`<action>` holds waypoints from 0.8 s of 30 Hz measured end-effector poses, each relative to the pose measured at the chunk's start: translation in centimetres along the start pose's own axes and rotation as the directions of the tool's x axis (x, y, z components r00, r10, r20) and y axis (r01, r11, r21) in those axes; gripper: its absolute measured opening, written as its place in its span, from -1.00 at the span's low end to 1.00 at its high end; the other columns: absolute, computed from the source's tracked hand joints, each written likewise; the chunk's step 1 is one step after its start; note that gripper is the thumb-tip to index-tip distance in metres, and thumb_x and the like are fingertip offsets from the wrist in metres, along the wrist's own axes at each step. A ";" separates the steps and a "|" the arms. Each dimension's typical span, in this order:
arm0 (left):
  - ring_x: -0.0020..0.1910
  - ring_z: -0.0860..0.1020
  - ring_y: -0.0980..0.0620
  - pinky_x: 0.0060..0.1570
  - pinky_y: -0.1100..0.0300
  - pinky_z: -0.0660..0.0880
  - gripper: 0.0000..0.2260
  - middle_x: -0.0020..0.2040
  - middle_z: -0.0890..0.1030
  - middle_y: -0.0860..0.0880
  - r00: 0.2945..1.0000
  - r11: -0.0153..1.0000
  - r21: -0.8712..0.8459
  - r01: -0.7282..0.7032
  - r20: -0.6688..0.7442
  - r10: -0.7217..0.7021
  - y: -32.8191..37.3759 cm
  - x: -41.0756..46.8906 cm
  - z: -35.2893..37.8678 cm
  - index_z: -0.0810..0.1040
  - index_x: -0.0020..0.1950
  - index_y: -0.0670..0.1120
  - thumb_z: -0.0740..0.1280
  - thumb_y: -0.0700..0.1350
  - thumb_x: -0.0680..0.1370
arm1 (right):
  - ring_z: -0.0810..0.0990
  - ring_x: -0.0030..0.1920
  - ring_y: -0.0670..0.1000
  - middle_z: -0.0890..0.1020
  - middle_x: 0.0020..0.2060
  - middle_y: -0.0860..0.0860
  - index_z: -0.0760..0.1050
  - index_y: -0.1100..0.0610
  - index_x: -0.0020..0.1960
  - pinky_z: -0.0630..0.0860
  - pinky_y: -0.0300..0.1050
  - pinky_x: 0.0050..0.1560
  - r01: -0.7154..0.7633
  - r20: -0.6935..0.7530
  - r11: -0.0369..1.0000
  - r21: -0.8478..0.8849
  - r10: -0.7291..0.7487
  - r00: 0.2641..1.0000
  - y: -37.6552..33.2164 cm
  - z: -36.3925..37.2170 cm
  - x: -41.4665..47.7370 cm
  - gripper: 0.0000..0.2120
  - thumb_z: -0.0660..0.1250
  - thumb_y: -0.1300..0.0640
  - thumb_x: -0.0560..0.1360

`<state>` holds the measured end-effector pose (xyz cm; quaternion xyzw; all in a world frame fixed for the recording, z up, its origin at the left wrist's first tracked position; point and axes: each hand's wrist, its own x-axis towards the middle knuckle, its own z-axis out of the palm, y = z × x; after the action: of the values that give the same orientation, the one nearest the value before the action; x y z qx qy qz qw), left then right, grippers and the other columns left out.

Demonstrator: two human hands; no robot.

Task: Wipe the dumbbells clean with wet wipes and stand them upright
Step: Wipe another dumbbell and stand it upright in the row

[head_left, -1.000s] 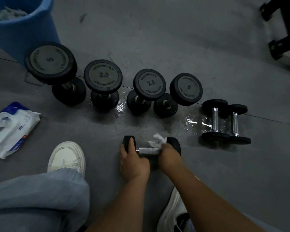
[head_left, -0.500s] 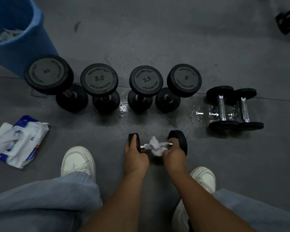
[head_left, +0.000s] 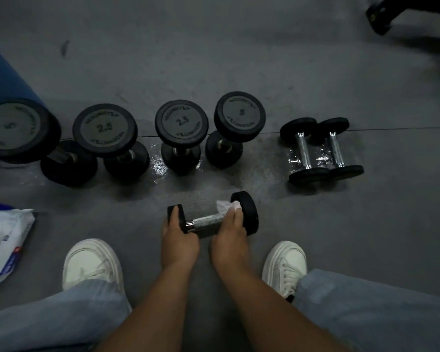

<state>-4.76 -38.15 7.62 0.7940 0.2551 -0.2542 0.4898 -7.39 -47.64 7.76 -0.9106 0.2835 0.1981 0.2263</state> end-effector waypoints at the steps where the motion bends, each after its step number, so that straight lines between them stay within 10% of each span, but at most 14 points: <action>1: 0.46 0.32 -0.05 0.40 0.16 0.23 -0.27 0.55 0.24 -0.02 1.000 1.000 -0.004 -0.002 0.001 0.002 0.0 -0.1 0.0 0.23 0.58 0.06 0.20 -0.41 0.45 | 0.43 0.25 0.13 -0.14 0.54 0.04 -0.08 0.20 0.55 0.45 -0.04 0.19 -0.023 0.057 0.998 -0.062 0.026 0.998 -0.2 0.2 -0.1 -0.30 0.19 0.25 0.52; 10: 0.46 0.32 -0.06 0.39 0.20 0.22 -0.27 0.56 0.20 -0.03 1.000 1.000 -0.020 0.009 0.000 -0.009 0.3 -0.3 0.0 0.22 0.58 0.06 0.20 -0.41 0.45 | 0.48 0.24 0.12 0.11 0.50 0.11 0.05 0.16 0.52 0.42 -0.05 0.20 -0.177 0.170 0.981 -0.084 0.189 0.967 -0.5 0.4 0.2 -0.41 0.21 0.18 0.56; 13: 0.46 0.33 -0.05 0.37 0.21 0.23 -0.26 0.57 0.19 -0.01 1.000 0.999 -0.029 0.015 0.005 -0.015 0.3 -0.2 -0.1 0.22 0.58 0.08 0.20 -0.41 0.45 | 0.51 0.14 0.10 0.33 0.35 0.11 0.27 0.16 0.37 0.48 -0.05 0.10 -0.057 0.134 0.995 0.083 0.046 0.990 -0.8 1.0 -0.5 -0.58 0.20 0.19 0.52; 21: 0.48 0.29 -0.05 0.39 0.22 0.19 -0.27 0.58 0.13 -0.04 0.998 0.999 0.027 0.032 0.054 -0.034 0.8 0.3 -0.2 0.15 0.60 0.06 0.20 -0.38 0.48 | 0.50 0.15 0.07 0.19 0.43 -0.04 0.26 0.04 0.38 0.52 0.03 0.11 0.086 -0.019 0.988 0.125 -0.084 0.996 0.0 0.2 1.2 -0.49 0.22 0.26 0.46; 24: 0.43 0.34 -0.11 0.38 0.20 0.23 -0.26 0.56 0.12 -0.08 0.996 0.997 0.048 0.053 0.072 -0.056 1.0 0.8 0.1 0.12 0.60 0.08 0.21 -0.36 0.48 | 0.49 0.14 0.14 0.20 0.40 0.06 0.23 0.14 0.39 0.49 -0.03 0.03 -0.065 0.052 0.995 0.069 0.062 0.997 1.0 1.0 0.8 -0.53 0.22 0.23 0.50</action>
<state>-3.48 -38.47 7.72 0.7878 0.2528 -0.3022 0.4734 -7.66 -48.18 6.21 -0.8872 0.3135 0.2176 0.2591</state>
